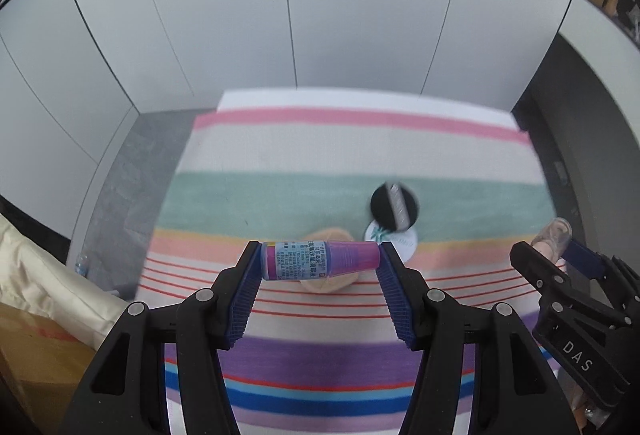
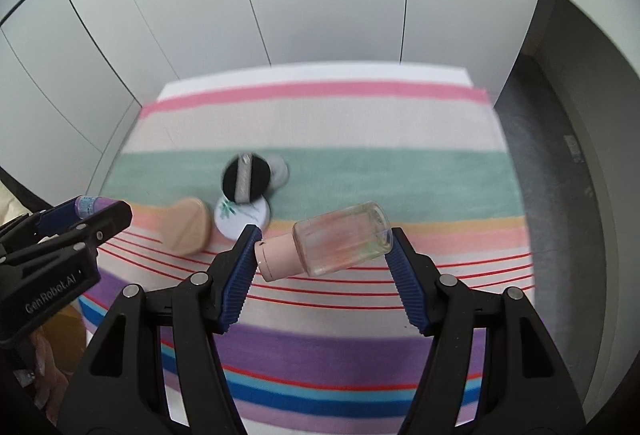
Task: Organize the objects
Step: 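Lift and carry the spray tube and glass bottle with both tools toward the box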
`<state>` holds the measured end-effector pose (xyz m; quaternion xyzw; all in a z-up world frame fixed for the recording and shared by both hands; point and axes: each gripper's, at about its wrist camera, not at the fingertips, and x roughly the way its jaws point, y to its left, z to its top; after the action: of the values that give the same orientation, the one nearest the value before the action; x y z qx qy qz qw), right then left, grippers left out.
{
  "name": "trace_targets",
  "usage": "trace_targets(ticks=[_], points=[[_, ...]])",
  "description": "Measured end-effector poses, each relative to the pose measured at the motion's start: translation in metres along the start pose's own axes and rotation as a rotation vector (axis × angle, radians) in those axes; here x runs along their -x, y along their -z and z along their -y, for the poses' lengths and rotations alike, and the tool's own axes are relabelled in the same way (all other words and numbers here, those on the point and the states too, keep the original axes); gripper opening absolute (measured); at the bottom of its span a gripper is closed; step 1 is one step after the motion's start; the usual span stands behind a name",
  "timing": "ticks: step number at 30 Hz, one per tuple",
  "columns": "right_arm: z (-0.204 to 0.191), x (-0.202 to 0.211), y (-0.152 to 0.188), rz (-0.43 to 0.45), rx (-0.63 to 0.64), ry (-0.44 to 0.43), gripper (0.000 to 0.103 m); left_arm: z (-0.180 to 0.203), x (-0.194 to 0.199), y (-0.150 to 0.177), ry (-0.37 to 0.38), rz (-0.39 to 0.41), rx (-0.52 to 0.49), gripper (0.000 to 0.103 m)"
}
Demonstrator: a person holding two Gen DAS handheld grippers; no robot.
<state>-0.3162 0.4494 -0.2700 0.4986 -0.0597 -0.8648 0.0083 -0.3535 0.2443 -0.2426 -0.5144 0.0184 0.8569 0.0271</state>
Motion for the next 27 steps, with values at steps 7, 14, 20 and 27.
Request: trace_targets(ticks=[7,14,20,27], points=[[-0.02,0.071,-0.032,0.055,0.012,0.025,0.066,-0.009,0.081,-0.027,0.067,0.094,0.014,0.059],[-0.041,0.177,-0.066,0.196,0.043,0.063,0.066,-0.017,0.164,-0.048,0.096,0.178,0.012,0.059],[-0.055,0.253,-0.085,0.264,0.061,0.056,0.066,-0.016,0.229,-0.053,0.104,0.231,-0.019,0.059],[-0.056,0.313,-0.088,0.318,0.058,0.031,0.066,-0.01,0.276,-0.047,0.138,0.256,-0.028,0.059]])
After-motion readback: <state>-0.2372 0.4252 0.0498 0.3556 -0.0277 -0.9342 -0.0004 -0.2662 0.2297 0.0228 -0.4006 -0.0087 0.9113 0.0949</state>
